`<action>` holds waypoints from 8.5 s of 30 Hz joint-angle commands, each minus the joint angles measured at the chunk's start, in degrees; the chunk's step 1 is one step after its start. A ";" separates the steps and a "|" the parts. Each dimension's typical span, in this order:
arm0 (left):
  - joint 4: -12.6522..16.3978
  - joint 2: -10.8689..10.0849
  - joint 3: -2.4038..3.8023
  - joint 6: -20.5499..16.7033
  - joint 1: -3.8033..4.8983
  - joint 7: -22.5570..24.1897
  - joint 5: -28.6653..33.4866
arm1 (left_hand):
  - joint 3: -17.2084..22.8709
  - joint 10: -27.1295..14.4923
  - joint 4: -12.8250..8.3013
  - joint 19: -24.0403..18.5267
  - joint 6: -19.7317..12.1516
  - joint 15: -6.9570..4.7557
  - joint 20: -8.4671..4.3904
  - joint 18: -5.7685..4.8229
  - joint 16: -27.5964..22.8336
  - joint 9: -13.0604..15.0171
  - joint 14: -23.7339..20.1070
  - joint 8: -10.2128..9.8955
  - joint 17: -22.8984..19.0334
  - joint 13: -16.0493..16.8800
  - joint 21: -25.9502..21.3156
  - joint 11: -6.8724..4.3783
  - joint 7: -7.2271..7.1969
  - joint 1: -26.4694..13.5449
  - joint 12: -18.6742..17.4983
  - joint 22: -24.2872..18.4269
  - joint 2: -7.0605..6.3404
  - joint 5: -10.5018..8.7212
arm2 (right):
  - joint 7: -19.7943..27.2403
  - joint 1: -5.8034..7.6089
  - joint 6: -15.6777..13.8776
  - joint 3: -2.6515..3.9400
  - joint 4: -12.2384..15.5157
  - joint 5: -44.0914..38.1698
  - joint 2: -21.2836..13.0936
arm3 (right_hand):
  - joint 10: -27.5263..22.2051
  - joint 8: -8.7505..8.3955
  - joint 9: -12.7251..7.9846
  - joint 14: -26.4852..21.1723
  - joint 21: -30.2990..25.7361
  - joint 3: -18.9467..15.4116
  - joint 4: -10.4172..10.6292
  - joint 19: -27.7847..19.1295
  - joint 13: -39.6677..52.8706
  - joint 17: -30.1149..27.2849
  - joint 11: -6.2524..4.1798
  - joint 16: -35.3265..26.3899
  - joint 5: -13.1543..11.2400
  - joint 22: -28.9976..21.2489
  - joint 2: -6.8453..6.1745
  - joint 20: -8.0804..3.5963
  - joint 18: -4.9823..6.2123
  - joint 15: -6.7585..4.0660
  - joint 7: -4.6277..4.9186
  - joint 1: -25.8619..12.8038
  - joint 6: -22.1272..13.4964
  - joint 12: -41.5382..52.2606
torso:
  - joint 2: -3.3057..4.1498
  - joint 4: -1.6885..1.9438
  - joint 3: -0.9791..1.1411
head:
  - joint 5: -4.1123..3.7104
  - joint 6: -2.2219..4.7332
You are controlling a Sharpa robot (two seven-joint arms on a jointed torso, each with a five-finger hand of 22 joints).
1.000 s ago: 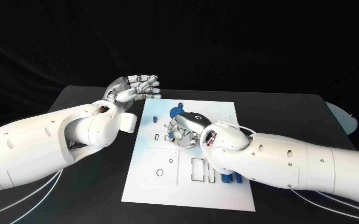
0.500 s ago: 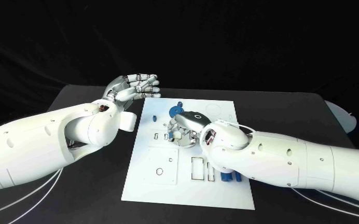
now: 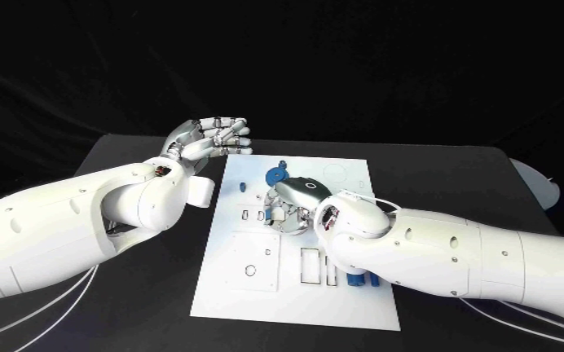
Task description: Assemble the parts on the task board
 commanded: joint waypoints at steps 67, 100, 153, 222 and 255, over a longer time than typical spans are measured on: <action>-7.55 8.96 0.07 31.78 2.05 -52.09 -60.46 | -15.81 19.45 1.53 29.99 7.53 -10.46 -10.44 -7.46 66.82 15.55 35.18 15.71 70.15 55.47 57.45 -9.67 -6.63 -17.49 59.87 64.01 5.89 -0.23 | 16.52 10.11 -13.61 0.73 9.61 30.93 -26.61 | -2.28 -3.91 -1.31 5.31 -1.71 -15.84 5.82 4.62 6.25 12.45 1.41 -0.66 3.26 13.69 2.99 1.28 -0.24 1.50 1.19 2.23 -2.64 -4.81 | -1.68 -0.81 0.88 | 2.11 -0.22; -11.87 14.31 -0.66 35.79 2.41 -54.09 -60.83 | -17.56 19.18 1.46 30.42 6.24 -10.77 -10.68 -7.66 67.38 20.34 35.51 18.77 71.25 57.20 58.01 -10.06 -7.14 -18.72 61.25 65.18 6.86 -0.21 | 15.03 9.83 -13.09 0.58 8.25 30.74 -25.34 | -2.43 -3.87 -1.30 5.17 -2.26 -15.89 5.89 4.26 6.09 11.87 1.39 -0.86 3.99 13.32 3.06 1.24 -0.09 1.47 1.17 2.23 -2.58 -4.98 | -1.66 -0.91 0.84 | 2.52 -1.30; -10.92 14.04 -0.75 34.22 2.38 -52.69 -55.75 | 15.56 19.07 -0.15 30.37 4.09 -10.98 -10.85 -7.75 67.71 27.86 35.71 19.80 71.94 58.13 58.38 -10.63 -7.25 -6.91 60.89 66.14 3.58 -0.24 | 14.80 9.25 -12.91 0.51 7.74 30.74 -24.70 | -2.32 -3.80 -1.29 5.16 -2.38 -15.76 5.81 4.20 6.17 11.84 1.32 -0.90 5.04 13.25 3.32 1.18 -0.06 1.41 1.11 2.43 -2.45 -4.89 | -1.65 -0.88 0.81 | 2.42 -1.48; -6.54 11.00 -1.56 25.62 -0.71 -51.36 -70.98 | 31.01 21.87 -10.02 31.42 6.66 -11.37 -11.01 -8.08 68.11 32.72 35.94 21.17 72.67 60.00 59.18 -10.95 -7.83 -13.09 62.05 67.99 -5.16 3.07 | 15.40 8.81 -13.62 0.51 7.75 30.74 -25.40 | -2.34 -3.77 -1.29 5.11 -2.66 -16.02 5.99 4.04 6.10 11.62 1.30 -1.00 6.00 13.08 3.55 1.12 0.01 1.37 1.08 1.48 -2.36 -4.95 | -1.68 -0.89 0.80 | 2.99 -2.00; -6.33 10.66 -1.56 26.02 -0.78 -52.68 -70.35 | 31.24 22.98 -10.50 31.43 7.79 -11.66 -11.09 -8.09 68.11 33.16 35.94 21.32 72.67 61.30 59.19 -11.36 -8.32 -14.21 63.07 68.05 -5.97 5.22 | 15.39 8.56 -13.62 0.51 7.73 30.80 -25.49 | -2.37 -3.74 -1.29 5.10 -2.73 -16.04 6.01 4.00 6.06 11.58 1.28 -1.01 6.24 13.04 3.70 1.11 0.03 1.36 1.06 1.19 -2.30 -4.99 | -1.68 -0.88 0.84 | 3.03 -2.17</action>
